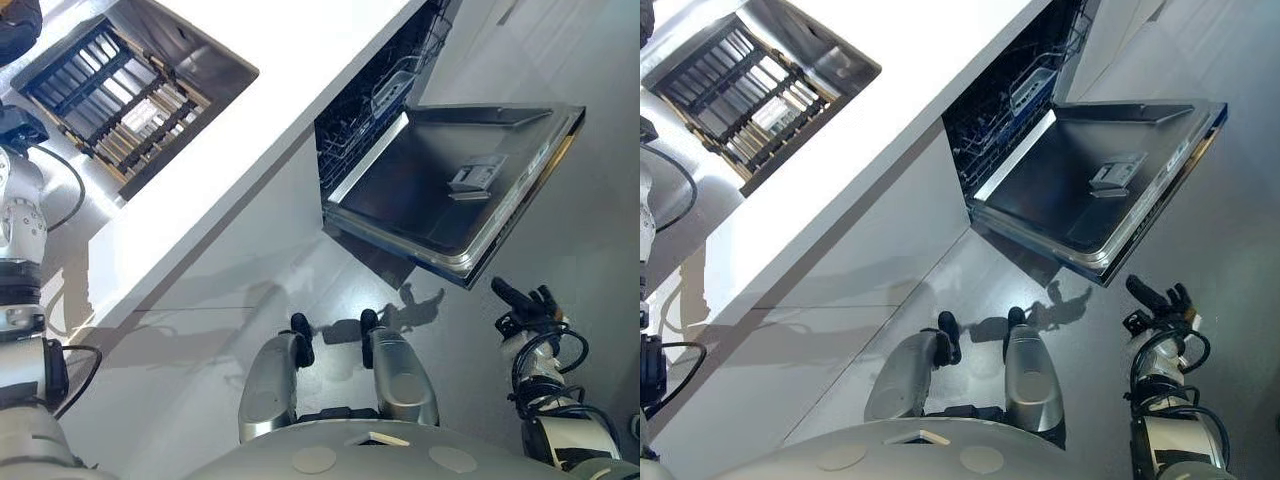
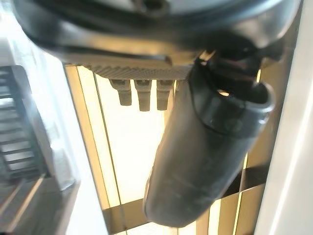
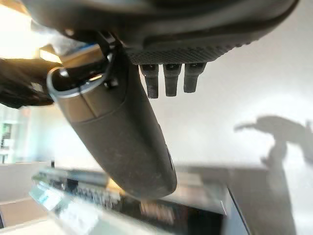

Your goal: Pick up plates and place into dishwasher.

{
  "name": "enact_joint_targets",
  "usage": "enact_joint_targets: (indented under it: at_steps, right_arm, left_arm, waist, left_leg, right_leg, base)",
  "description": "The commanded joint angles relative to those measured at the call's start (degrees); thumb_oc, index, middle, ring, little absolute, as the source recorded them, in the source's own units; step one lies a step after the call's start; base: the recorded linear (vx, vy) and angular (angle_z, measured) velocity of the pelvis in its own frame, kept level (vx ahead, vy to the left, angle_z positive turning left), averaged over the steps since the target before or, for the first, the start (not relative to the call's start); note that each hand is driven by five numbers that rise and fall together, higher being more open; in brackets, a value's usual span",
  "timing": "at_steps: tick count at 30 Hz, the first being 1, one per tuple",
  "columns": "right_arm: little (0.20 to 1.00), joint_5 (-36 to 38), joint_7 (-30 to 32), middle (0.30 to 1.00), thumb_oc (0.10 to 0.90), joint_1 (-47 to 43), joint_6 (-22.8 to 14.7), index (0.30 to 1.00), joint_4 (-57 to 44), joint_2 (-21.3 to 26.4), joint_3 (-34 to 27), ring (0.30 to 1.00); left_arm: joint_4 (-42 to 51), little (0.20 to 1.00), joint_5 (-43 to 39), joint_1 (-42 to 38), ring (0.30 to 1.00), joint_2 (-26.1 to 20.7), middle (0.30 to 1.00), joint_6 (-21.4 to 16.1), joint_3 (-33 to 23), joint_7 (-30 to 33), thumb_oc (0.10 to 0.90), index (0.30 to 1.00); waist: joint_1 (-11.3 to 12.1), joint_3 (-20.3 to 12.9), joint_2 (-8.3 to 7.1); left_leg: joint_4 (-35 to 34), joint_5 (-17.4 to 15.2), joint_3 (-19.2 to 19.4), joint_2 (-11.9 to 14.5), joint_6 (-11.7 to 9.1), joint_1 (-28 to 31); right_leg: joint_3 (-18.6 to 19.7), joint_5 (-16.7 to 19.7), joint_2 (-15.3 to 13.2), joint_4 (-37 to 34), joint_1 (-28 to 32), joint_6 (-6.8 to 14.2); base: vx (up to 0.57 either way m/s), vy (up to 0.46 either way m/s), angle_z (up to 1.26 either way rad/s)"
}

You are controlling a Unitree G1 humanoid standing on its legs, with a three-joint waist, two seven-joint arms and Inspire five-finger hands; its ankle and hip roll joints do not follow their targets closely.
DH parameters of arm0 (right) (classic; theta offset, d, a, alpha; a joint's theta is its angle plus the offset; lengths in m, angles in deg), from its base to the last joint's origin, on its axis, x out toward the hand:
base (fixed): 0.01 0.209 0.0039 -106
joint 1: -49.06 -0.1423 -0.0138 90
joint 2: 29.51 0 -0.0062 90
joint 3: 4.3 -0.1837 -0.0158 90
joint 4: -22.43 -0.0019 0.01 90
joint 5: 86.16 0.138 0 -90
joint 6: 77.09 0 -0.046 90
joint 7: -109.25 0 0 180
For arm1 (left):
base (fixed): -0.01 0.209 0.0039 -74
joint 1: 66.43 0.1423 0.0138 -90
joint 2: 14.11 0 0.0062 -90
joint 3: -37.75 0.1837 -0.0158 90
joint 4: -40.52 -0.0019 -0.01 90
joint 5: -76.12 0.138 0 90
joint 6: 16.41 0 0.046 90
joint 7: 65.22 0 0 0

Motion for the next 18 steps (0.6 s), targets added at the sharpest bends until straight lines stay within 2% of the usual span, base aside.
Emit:
enact_joint_targets:
  at_steps: [1, 6, 9, 11, 13, 14, 18]
  right_arm:
    - [0.900, 9.15, -7.69, 0.900, 0.800, -4.00, -2.27, 0.900, 0.70, 2.93, -0.13, 0.900]
    - [0.900, 15.59, -14.59, 0.900, 0.800, -6.89, 0.17, 0.900, 2.13, 2.55, 1.79, 0.900]
    - [0.900, 21.34, -21.17, 0.900, 0.800, -9.91, 0.59, 0.900, -0.09, 1.62, 3.91, 0.900]
    - [0.900, 23.21, -23.38, 0.900, 0.800, -11.36, 0.67, 0.900, -3.16, 0.85, 5.41, 0.900]
    - [0.900, 23.84, -24.70, 0.900, 0.800, -12.73, 0.73, 0.900, -9.80, -0.58, 8.63, 0.900]
    - [0.900, 23.85, -26.08, 0.900, 0.800, -13.39, -0.83, 0.900, -15.84, -1.55, 11.72, 0.900]
    - [0.900, 20.44, -25.48, 0.900, 0.800, -15.24, -0.68, 0.900, -27.92, -2.00, 15.19, 0.900]
  left_arm:
    - [1.27, 0.900, 1.28, -9.23, 0.900, -7.54, 0.900, -5.62, 0.60, 0.01, 0.800, 0.900]
    - [0.36, 0.900, 2.10, -16.08, 0.900, -7.70, 0.900, -5.20, 5.11, -0.69, 0.800, 0.900]
    - [1.16, 0.900, 2.76, -19.88, 0.900, -6.95, 0.900, -3.58, 8.26, -0.29, 0.800, 0.900]
    - [1.47, 0.900, 2.64, -20.66, 0.900, -6.64, 0.900, -3.56, 9.06, -0.03, 0.800, 0.900]
    - [2.27, 0.900, 2.81, -21.13, 0.900, -6.21, 0.900, -3.47, 9.67, 0.71, 0.800, 0.900]
    - [2.97, 0.900, 2.94, -20.68, 0.900, -5.71, 0.900, -3.70, 9.81, 1.49, 0.800, 0.900]
    - [3.78, 0.900, 3.09, -19.47, 0.900, -4.76, 0.900, -4.37, 9.44, 2.45, 0.800, 0.900]
  waist:
    - [0.51, 0.26, 0.57]
    - [1.50, 1.50, -0.35]
    - [2.16, 1.86, -0.67]
    - [2.48, 2.01, -0.75]
    - [2.76, 2.26, -1.01]
    - [2.98, 2.26, -1.29]
    - [2.95, 1.97, -2.28]
  left_leg:
    - [-7.95, 3.73, 0.29, -2.71, -2.14, 0.76]
    - [-1.72, 1.88, -1.16, -2.96, -2.20, -4.32]
    - [-0.43, 1.60, -1.88, -3.17, -2.20, -5.81]
    - [-0.55, 1.70, -2.11, -3.27, -2.27, -5.97]
    - [-0.85, 1.92, -2.29, -3.33, -2.33, -6.00]
    - [-1.35, 2.15, -2.27, -3.40, -2.39, -5.86]
    - [-2.58, 2.55, -2.01, -3.54, -2.39, -5.37]
  right_leg:
    - [-2.97, -4.52, 1.44, 9.28, -3.41, -0.49]
    - [-4.54, -6.43, 0.91, 14.18, -6.79, -2.08]
    - [-5.32, -6.68, 0.70, 15.11, -8.03, -2.62]
    - [-5.46, -6.45, 0.70, 14.74, -8.19, -2.70]
    - [-5.55, -5.95, 0.71, 14.14, -8.42, -2.70]
    - [-5.49, -5.35, 0.68, 13.05, -8.33, -2.58]
    - [-5.16, -3.94, 0.85, 10.41, -8.03, -2.10]
  base:
    - [-0.15, -0.110, 0.16]
    - [-0.06, -0.068, 0.13]
    - [-0.07, -0.028, 0.19]
    - [-0.06, -0.001, 0.18]
    - [-0.08, 0.019, 0.00]
    - [-0.08, 0.036, -0.06]
    - [-0.05, 0.027, 0.02]
